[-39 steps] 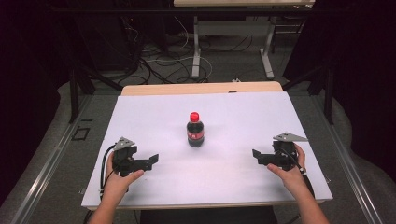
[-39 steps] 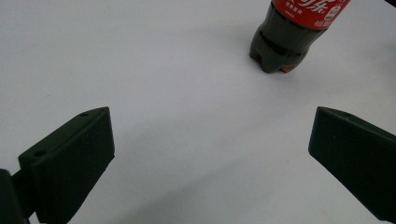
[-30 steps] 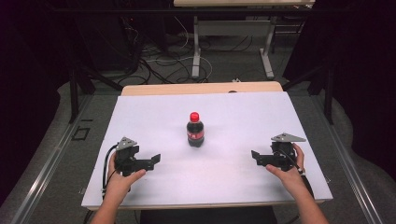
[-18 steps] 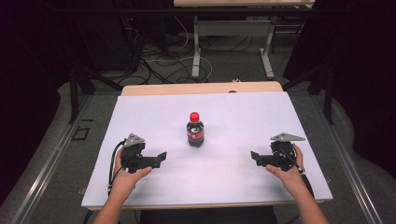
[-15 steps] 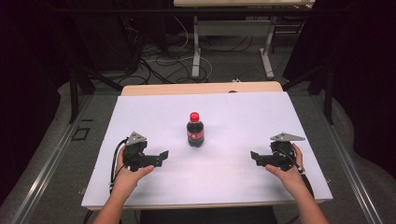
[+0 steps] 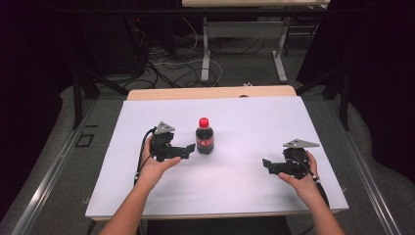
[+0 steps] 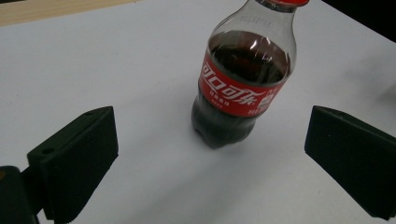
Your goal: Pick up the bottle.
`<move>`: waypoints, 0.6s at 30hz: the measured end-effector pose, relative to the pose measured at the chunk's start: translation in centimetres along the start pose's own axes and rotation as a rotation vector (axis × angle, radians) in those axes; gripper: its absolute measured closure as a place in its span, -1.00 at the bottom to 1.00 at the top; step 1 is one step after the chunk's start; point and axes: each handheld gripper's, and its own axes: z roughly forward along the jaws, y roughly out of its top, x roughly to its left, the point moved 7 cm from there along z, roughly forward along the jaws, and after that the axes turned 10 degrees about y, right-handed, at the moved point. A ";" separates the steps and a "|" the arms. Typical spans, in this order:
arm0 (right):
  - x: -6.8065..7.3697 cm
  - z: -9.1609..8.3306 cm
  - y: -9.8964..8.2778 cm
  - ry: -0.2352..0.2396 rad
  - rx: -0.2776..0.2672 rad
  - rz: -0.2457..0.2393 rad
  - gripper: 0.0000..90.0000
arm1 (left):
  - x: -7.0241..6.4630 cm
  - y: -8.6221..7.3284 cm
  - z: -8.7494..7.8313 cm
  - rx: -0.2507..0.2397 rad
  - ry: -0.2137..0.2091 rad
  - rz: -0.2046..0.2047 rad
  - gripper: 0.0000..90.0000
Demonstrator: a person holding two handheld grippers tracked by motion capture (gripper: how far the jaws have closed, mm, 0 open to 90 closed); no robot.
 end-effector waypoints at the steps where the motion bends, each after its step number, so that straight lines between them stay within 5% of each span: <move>1: 0.0 0.0 0.0 0.000 0.000 0.002 -0.83 | -0.1 0.1 0.3 0.003 0.001 0.003 -0.92; 18: -0.1 0.1 -0.1 -0.003 0.005 0.013 -0.74 | -2.9 0.9 5.5 0.035 -0.008 0.022 -0.78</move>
